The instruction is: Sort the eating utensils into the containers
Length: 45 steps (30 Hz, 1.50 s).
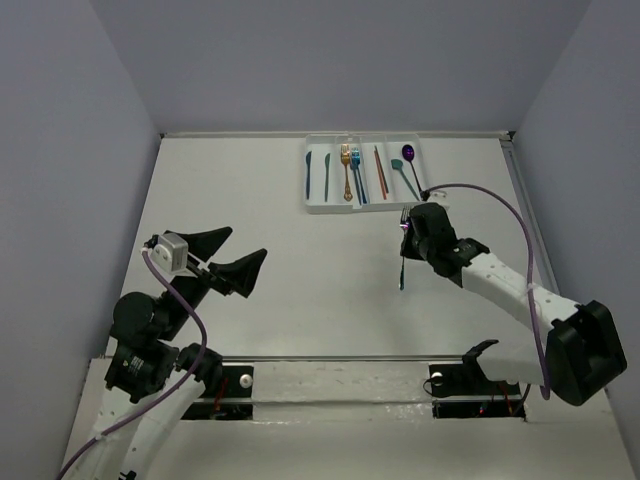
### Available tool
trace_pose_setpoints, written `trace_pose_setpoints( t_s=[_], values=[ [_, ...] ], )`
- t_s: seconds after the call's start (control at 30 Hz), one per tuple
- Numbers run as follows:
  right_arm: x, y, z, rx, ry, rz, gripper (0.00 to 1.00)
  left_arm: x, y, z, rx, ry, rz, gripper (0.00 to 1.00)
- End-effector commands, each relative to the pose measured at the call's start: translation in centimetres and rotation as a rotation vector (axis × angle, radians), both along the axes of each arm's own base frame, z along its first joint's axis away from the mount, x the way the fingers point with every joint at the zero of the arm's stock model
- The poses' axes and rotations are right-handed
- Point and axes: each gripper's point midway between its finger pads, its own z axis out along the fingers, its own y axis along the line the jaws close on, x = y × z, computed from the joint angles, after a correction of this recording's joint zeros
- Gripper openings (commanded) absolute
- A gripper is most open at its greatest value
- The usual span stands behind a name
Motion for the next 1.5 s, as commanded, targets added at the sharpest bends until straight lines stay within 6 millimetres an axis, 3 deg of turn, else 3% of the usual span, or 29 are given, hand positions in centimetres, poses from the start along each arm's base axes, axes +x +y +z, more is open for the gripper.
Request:
trace_pose_setpoints(
  t_s=[0.0,0.17,0.2,0.23,0.27,0.3,0.33,0.4,0.43,0.47,0.5,0.53,0.57,0.63,0.67,0.7,0.77,1.07,1.13,1.2,1.23,1.3,1.33,1.47],
  values=[
    [5.1,4.0,7.5,0.071,-0.203,0.126,0.0,-0.6,0.1,2.3,-0.031,-0.065,-0.008,0.99],
    [12.0,8.9,10.6,0.08,-0.296,0.225,0.0,-0.1,0.3,2.1,-0.024,-0.054,0.013,0.99],
    [13.6,9.4,8.7,0.059,-0.264,0.238,0.0,-0.1,0.4,2.0,-0.022,-0.052,0.016,0.99],
    [15.4,10.6,11.3,0.079,-0.321,0.247,0.0,0.0,0.5,2.1,-0.023,-0.052,0.024,0.99],
    [16.5,11.4,11.6,0.079,-0.33,0.263,0.0,0.1,0.4,2.0,-0.021,-0.049,0.024,0.99],
    [17.8,12.0,9.3,0.062,-0.283,0.291,0.0,0.2,0.4,2.0,-0.019,-0.047,0.026,0.99],
    [19.8,12.6,12.0,0.081,-0.335,0.29,0.0,0.2,0.4,1.9,-0.019,-0.047,0.024,0.99],
    [21.6,12.8,11.4,0.061,-0.311,0.296,0.0,0.2,0.4,1.9,-0.016,-0.045,0.025,0.99],
    [22.6,13.4,9.2,0.043,-0.277,0.307,0.0,0.3,0.6,2.0,-0.017,-0.048,0.034,0.99],
    [23.9,13.6,10.6,0.054,-0.3,0.311,0.0,0.2,0.6,2.1,-0.018,-0.051,0.033,0.99],
    [24.9,13.2,10.2,0.053,-0.296,0.301,0.0,0.2,0.6,2.1,-0.019,-0.054,0.031,0.99],
    [25.6,13.6,8.0,0.045,-0.261,0.306,0.0,0.1,0.6,2.1,-0.02,-0.056,0.031,0.99],
    [26.7,13.6,8.9,0.057,-0.28,0.305,0.0,0.1,0.6,2.2,-0.02,-0.057,0.03,0.99],
    [27.9,13.5,8.3,0.057,-0.272,0.305,0.0,0.1,0.6,2.2,-0.02,-0.059,0.032,0.99],
    [28.2,13.6,5.7,0.042,-0.221,0.31,0.0,0.0,0.6,2.2,-0.022,-0.06,0.031,0.99],
    [29.3,13.3,6.9,0.041,-0.25,0.302,0.0,0.0,0.7,2.3,-0.023,-0.061,0.031,0.99],
    [29.8,13.4,4.9,0.025,-0.216,0.304,0.0,0.0,0.7,2.3,-0.024,-0.062,0.036,0.99],
    [30.8,13.3,1.9,0.013,-0.187,0.304,0.03,0.5,1.0,2.1,-0.026,-0.048,0.055,0.99],
    [30.7,13.5,1.2,0.019,-0.175,0.312,0.1,0.6,1.1,2.1,-0.026,-0.048,0.064,0.99],
    [30.7,13.5,1.1,0.024,-0.177,0.307,0.19,0.7,1.1,2.0,-0.026,-0.046,0.066,0.99],
    [30.7,13.4,1.1,0.025,-0.178,0.305,0.33,0.7,1.1,2.0,-0.025,-0.045,0.064,0.99],
    [30.8,13.3,2.2,0.025,-0.198,0.293,0.48,0.9,1.2,2.0,-0.024,-0.045,0.073,0.99],
    [30.8,13.2,2.7,0.028,-0.206,0.29,0.62,0.9,1.2,2.0,-0.023,-0.043,0.073,0.99],
    [30.5,13.0,7.3,0.039,-0.269,0.289,0.83,1.1,1.3,1.9,-0.021,-0.04,0.079,0.99]
  ],
)
